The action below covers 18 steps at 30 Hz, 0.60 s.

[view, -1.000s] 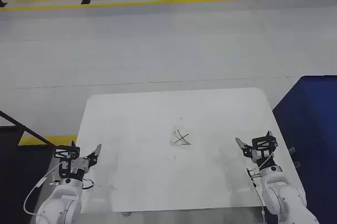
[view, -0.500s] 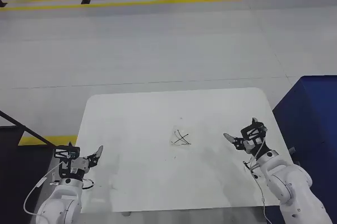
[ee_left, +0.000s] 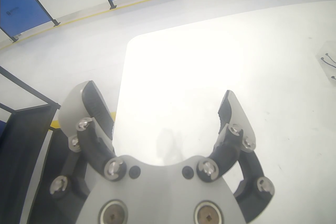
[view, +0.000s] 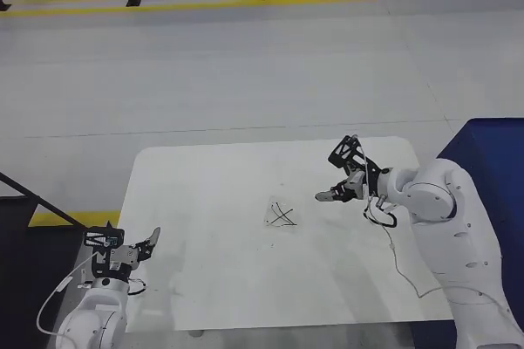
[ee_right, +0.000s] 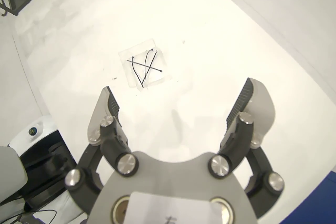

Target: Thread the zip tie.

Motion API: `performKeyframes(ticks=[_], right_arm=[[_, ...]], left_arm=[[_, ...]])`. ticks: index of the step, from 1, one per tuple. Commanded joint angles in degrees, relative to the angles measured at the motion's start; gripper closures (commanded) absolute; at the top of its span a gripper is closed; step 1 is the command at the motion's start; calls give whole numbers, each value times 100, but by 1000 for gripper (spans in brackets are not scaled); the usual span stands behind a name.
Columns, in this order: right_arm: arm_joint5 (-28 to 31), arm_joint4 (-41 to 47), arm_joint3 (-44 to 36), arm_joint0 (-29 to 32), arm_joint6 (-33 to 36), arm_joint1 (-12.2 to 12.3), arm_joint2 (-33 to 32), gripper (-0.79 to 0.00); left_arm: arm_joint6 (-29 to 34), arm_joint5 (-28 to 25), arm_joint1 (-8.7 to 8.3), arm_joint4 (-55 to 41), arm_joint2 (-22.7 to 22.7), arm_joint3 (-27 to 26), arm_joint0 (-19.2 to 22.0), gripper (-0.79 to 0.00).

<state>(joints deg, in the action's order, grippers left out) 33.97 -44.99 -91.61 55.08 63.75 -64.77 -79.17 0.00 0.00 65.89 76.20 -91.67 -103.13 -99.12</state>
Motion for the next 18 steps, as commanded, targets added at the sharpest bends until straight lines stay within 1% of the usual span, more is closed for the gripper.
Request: performKeyframes(ticks=[1,4,5,6,8,9,10,11,13,14,15,17,18], right_arm=[[0,-18,1,0,-78,0,0,-785],[76,200,12,-16,-54,-5,112,-785],[187,474,142,-172,330,-12,307,-785],[-29,872,345,-478,686,-30,557,-785],[-767,1830,897,-1284,1425,-94,1228,-785],[-1029,2334,1227,-1697,1687,-127,1607,-785],[-1421,2706,1739,-2138,2080,-166,1988,-785],[-1604,3078,2104,-2583,2262,-228,2353,-785],[-1685,3698,2969,-3263,2343,-361,2942,-785],[-1767,4102,3339,-3504,2425,-441,3188,-785],[-1767,4468,3646,-3689,2425,-519,3465,-785],[-1767,4821,4147,-4023,2425,-637,4148,-785],[-1767,4821,4147,-4023,2425,-637,4148,-785]], left_arm=[[0,0,0,0,0,0,0,-785],[0,0,0,0,0,0,0,-785],[0,0,0,0,0,0,0,-785],[0,0,0,0,0,0,0,-785],[0,0,0,0,0,0,0,-785],[0,0,0,0,0,0,0,-785],[0,0,0,0,0,0,0,-785],[0,0,0,0,0,0,0,-785],[0,0,0,0,0,0,0,-785],[0,0,0,0,0,0,0,-785],[0,0,0,0,0,0,0,-785],[0,0,0,0,0,0,0,-785],[0,0,0,0,0,0,0,-785]])
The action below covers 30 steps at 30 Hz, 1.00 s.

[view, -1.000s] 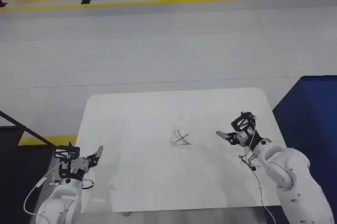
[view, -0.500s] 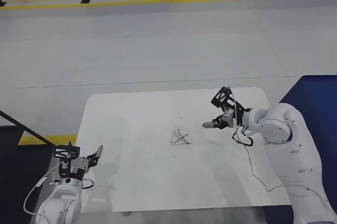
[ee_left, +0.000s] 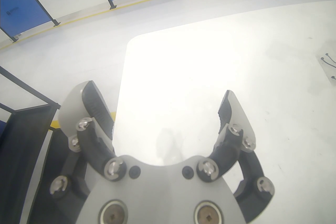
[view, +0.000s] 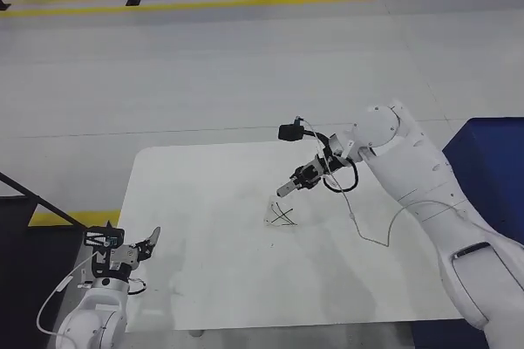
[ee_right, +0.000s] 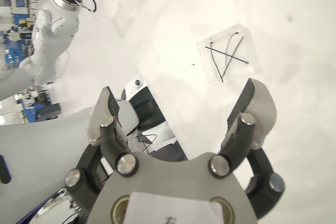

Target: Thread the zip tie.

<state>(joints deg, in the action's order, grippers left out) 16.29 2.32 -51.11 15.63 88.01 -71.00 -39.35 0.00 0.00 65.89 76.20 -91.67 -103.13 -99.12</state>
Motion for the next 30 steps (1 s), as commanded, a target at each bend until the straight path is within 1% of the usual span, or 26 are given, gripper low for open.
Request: performKeyframes(ticks=[1,8,9,10,11,12,14,16,19,20,22,23,24,25,27,28,30], right_arm=[[1,90,97,-78,-1,-14,166,-785],[1,90,97,-78,-1,-14,166,-785],[37,145,44,-54,-38,-17,157,-785],[111,415,-208,66,-112,-22,181,-785],[0,549,-225,107,-1,-14,284,-785],[-144,487,-19,-34,-1,-24,421,-785],[-441,653,186,-238,-1,-141,713,-785],[-552,1109,432,-395,-1,-305,1063,-785],[-933,1380,1022,-649,-1,-581,1672,-785],[-953,1476,1142,-687,-1,-678,1847,-785],[-814,1682,1461,-747,-1,-844,2148,-785],[-791,1753,1640,-784,-1,-922,2272,-745],[-839,1771,1798,-820,-1,-1001,2409,-431],[-860,1787,1931,-852,-1,-1080,2529,-323],[-870,1845,2198,-870,-1,-1231,2745,-265],[-898,1838,2327,-891,-1,-1302,2848,-209],[-862,1829,2529,-926,-1,-1431,2961,-197]], left_arm=[[0,0,0,0,0,0,0,-785],[0,0,0,0,0,0,0,-785],[0,0,0,0,0,0,0,-785],[0,0,0,0,0,0,0,-785],[0,0,0,0,0,0,0,-785],[0,0,0,0,0,0,0,-785],[0,0,0,0,0,0,0,-785],[0,0,0,0,0,0,0,-785],[0,0,0,0,0,0,0,-785],[0,0,0,0,0,0,0,-785],[0,0,0,0,0,0,0,-785],[0,0,0,0,0,0,0,-785],[0,0,0,0,0,0,0,-785],[0,0,0,0,0,0,0,-785],[0,0,0,0,0,0,0,-785],[0,0,0,0,0,0,0,-785],[0,0,0,0,0,0,0,-785]])
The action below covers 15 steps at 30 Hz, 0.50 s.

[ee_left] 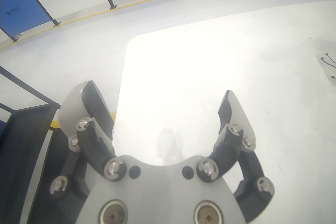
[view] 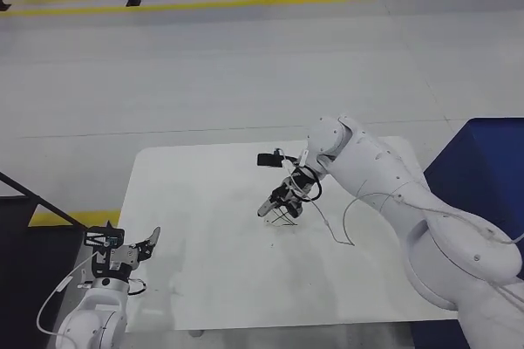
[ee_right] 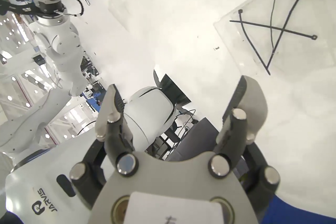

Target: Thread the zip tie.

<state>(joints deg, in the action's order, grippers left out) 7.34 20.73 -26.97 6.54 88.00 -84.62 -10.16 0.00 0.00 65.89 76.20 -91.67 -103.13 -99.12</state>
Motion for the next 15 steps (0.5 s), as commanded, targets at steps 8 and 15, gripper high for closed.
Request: performKeyframes(ticks=[8,15], right_arm=[[261,-91,368,-20,0,-251,42,0],[261,-91,368,-20,0,-251,42,0]], left_arm=[[0,0,0,0,0,0,0,-785],[0,0,0,0,0,0,0,-785]])
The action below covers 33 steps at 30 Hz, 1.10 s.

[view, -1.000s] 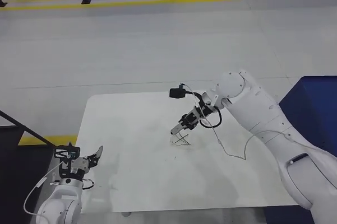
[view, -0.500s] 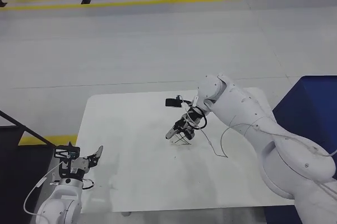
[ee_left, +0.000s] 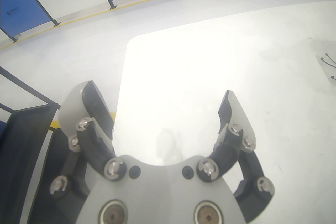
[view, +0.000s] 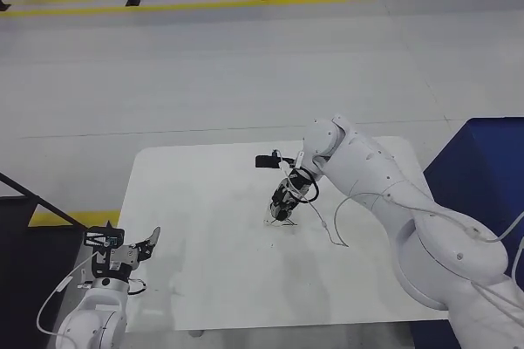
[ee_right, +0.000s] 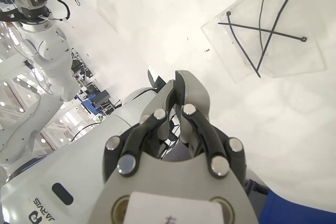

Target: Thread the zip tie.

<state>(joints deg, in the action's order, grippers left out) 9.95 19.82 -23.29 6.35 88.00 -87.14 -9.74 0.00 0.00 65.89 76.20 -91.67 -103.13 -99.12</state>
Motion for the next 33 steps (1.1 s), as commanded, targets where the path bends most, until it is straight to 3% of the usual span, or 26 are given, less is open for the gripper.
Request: performKeyframes(ticks=[1,6,12,17,20,28,33], right_arm=[[0,0,0,0,0,0,0,0],[-41,-112,-44,41,-88,-2,0,0],[-864,-655,-169,37,-72,1,0,0],[-1107,-1280,-165,-32,-176,-55,0,0],[-1056,-1681,-177,-36,-325,-115,0,0],[-43,-2225,-68,60,-562,-330,0,0],[64,-2503,185,157,-646,-533,0,0]], left_arm=[[0,0,0,0,0,0,0,-785],[0,0,0,0,0,0,0,-785],[0,0,0,0,0,0,0,-785],[0,0,0,0,0,0,0,-785],[0,0,0,0,0,0,0,-785],[0,0,0,0,0,0,0,-785],[0,0,0,0,0,0,0,-785]])
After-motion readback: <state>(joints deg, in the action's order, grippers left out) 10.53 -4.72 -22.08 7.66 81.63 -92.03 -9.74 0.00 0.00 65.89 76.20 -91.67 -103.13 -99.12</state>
